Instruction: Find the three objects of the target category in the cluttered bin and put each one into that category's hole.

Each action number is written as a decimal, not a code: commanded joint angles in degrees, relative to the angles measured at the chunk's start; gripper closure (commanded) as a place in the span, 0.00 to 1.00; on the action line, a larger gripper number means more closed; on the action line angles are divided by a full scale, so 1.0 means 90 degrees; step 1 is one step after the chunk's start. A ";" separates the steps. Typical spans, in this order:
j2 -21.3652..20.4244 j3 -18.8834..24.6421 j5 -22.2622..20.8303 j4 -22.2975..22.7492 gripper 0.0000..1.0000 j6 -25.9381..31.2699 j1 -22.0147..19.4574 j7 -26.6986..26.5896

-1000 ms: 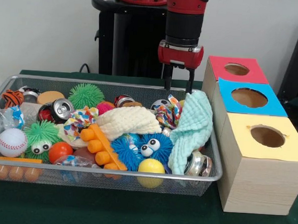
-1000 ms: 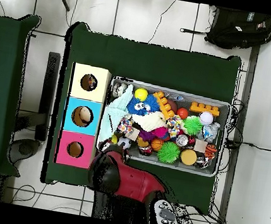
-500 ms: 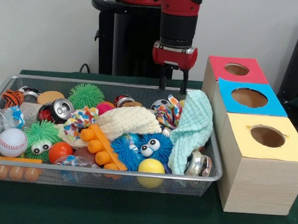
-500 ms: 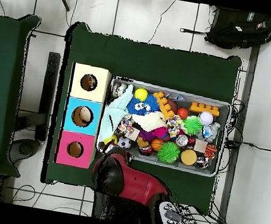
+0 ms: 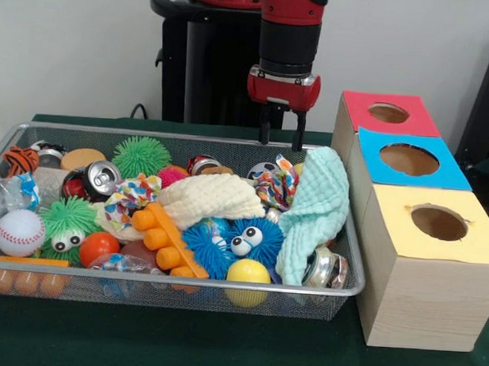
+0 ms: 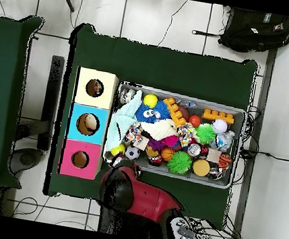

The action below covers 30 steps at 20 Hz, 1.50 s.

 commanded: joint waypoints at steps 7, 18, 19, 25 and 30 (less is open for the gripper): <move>0.0451 0.0134 -0.0258 -0.0260 0.00 -0.0813 -0.0256 0.1025; 0.0648 0.0090 -0.0234 -0.0194 0.00 -0.1117 -0.0188 0.1132; 0.0697 0.0086 -0.0232 -0.0190 0.00 -0.1176 -0.0163 0.1147; 0.0820 0.0036 -0.0317 -0.0143 0.00 -0.1375 -0.0175 0.1153; 0.0883 0.0038 -0.0405 -0.0091 0.00 -0.1482 -0.0249 0.1140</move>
